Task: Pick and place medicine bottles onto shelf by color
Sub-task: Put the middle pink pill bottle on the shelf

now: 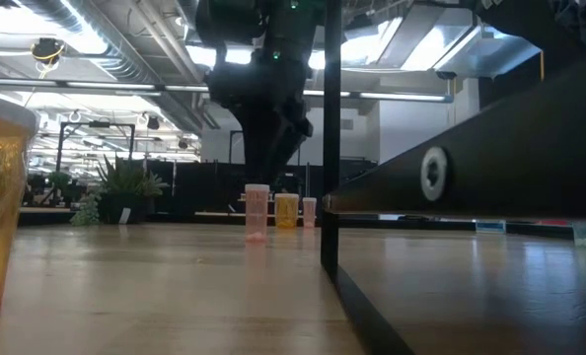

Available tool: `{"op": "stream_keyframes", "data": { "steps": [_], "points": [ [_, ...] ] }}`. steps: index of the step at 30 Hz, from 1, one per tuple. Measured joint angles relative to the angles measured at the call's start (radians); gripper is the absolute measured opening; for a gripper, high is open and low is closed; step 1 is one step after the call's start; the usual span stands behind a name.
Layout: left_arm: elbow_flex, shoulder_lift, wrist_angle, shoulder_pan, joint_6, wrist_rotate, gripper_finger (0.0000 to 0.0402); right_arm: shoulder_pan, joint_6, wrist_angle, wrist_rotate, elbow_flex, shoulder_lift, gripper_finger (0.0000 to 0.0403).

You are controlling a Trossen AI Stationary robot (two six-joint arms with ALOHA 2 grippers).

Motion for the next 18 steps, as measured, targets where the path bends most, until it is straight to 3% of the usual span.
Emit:
{"op": "stream_keyframes", "data": {
  "steps": [18],
  "points": [
    [0.0, 0.0, 0.0, 0.0, 0.001, 0.001, 0.0148, 0.0, -0.004, 0.018, -0.008, -0.001, 0.024, 0.0223]
  ]
}}
